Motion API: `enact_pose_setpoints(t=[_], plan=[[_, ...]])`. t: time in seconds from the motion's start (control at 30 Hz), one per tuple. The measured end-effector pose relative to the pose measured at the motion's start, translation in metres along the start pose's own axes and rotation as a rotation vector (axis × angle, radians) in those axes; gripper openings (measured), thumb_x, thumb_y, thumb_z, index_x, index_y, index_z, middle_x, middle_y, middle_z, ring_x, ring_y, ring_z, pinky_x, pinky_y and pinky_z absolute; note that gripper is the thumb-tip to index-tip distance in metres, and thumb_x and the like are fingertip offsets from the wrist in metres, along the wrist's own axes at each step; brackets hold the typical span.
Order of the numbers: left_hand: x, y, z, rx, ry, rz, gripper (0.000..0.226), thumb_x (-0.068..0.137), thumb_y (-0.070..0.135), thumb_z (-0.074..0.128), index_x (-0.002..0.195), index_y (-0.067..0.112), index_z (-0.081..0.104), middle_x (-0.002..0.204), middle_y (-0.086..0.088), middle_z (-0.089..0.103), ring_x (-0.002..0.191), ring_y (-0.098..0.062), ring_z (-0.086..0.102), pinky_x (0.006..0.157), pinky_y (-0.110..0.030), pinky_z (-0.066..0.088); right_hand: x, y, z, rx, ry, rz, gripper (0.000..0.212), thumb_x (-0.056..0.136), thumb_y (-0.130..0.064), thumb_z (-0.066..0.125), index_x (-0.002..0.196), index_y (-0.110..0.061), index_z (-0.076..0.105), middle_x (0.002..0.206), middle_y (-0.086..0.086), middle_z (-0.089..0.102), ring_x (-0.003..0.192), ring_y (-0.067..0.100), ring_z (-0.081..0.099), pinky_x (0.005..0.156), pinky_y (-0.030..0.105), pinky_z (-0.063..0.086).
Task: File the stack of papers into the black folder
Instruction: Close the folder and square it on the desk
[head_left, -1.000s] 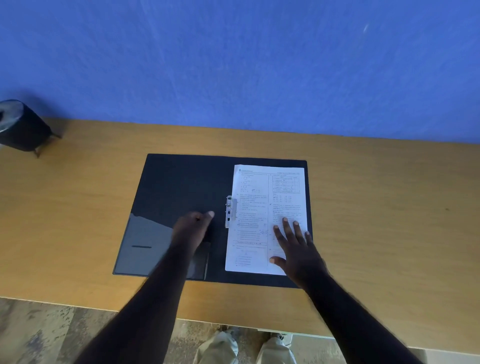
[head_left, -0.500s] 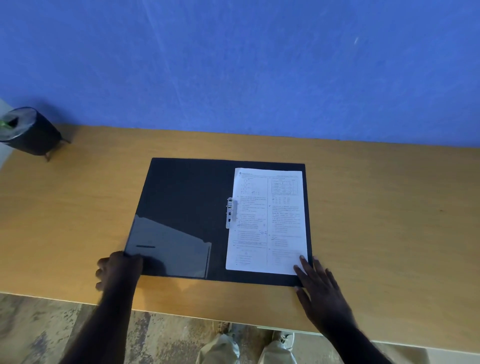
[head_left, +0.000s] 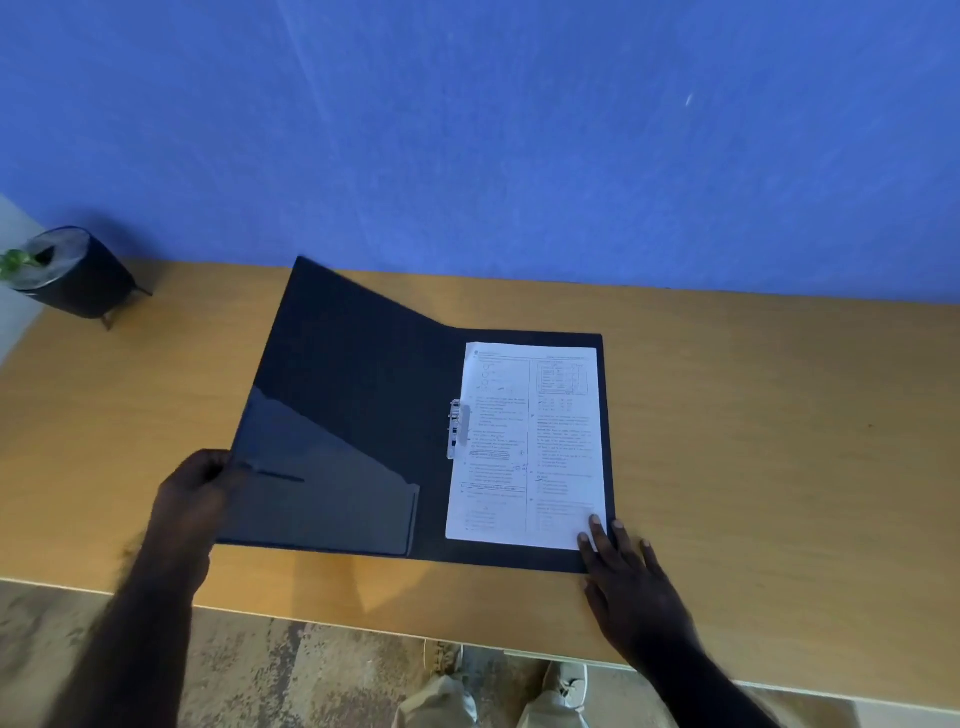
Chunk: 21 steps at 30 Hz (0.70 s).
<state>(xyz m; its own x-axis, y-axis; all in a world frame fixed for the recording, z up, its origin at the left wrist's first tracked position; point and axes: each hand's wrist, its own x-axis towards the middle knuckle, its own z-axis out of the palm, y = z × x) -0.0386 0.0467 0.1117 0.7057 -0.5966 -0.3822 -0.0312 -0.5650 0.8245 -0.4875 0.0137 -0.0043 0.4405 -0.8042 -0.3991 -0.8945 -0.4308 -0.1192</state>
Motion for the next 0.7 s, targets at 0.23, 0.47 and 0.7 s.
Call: enact_pose_setpoints(t=[0.23,0.47,0.7], plan=[[-0.080,0.039,0.044,-0.144,-0.697,0.079,0.049,0.072,0.012,0.066,0.120,0.021,0.059,0.120,-0.004,0.069,0.108,-0.023,0.066,0.083,-0.045,0.050,0.001,0.004,0.013,0.001,0.036,-0.026,0.060,0.090,-0.040,0.037,0.135,-0.013,0.065,0.150,0.007,0.056,0.133,0.034,0.057,0.101,0.050,0.051],[-0.152,0.046,0.178,0.245,-0.563,0.220,0.050,0.066,0.040,0.072,0.109,0.036,0.047,0.110,0.018,0.059,0.102,-0.003,0.059,0.083,-0.027,0.052,0.005,0.011,0.024,0.038,-0.038,-0.061,0.065,0.098,-0.038,0.050,0.158,-0.019,0.032,0.169,0.003,0.016,0.154,0.034,0.021,0.120,0.052,0.026],[-0.186,0.015,0.295,0.677,-0.498,0.342,0.067,0.081,0.043,0.069,0.136,0.022,0.036,0.161,0.006,0.016,0.150,-0.028,0.016,0.109,-0.053,0.041,0.010,0.019,0.033,0.032,-0.066,-0.120,0.066,0.096,-0.040,0.025,0.159,-0.021,0.029,0.164,0.008,0.033,0.153,0.033,0.027,0.123,0.052,0.018]])
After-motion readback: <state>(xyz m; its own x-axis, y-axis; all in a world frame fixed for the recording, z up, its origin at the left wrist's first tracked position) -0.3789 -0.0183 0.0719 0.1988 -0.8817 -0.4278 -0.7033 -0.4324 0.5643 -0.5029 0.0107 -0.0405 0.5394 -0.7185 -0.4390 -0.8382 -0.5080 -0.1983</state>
